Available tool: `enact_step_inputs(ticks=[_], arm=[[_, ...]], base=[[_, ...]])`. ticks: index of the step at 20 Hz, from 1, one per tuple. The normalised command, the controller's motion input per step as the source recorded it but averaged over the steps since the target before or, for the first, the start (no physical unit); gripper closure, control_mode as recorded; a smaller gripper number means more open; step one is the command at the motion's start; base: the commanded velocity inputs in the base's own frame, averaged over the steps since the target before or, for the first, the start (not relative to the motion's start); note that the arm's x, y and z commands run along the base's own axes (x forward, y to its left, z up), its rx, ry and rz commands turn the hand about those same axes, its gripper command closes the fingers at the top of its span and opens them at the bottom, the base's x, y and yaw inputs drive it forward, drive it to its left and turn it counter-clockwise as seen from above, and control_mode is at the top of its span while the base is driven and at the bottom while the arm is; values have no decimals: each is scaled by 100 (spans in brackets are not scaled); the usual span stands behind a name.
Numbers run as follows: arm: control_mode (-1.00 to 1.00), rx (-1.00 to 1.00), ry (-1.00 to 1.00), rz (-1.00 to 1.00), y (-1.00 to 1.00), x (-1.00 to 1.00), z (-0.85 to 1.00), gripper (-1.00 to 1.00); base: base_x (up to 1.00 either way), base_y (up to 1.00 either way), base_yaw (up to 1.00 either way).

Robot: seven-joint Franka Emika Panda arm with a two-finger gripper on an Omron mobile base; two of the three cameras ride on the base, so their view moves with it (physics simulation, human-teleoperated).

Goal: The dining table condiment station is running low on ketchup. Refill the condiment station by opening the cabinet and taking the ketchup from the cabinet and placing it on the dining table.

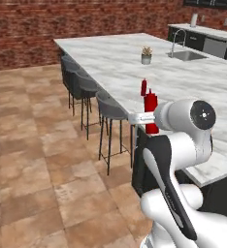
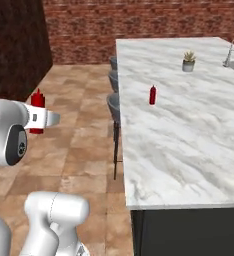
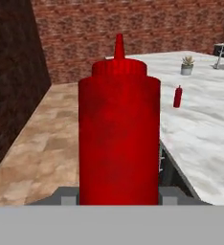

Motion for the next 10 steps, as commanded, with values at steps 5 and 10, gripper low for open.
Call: enact_step_inputs(ticks=[5, 10], arm=[[100, 0, 0, 0, 0, 0, 0, 100], [100, 0, 0, 0, 0, 0, 0, 100]], base=[[43, 56, -63], [39, 71, -60]])
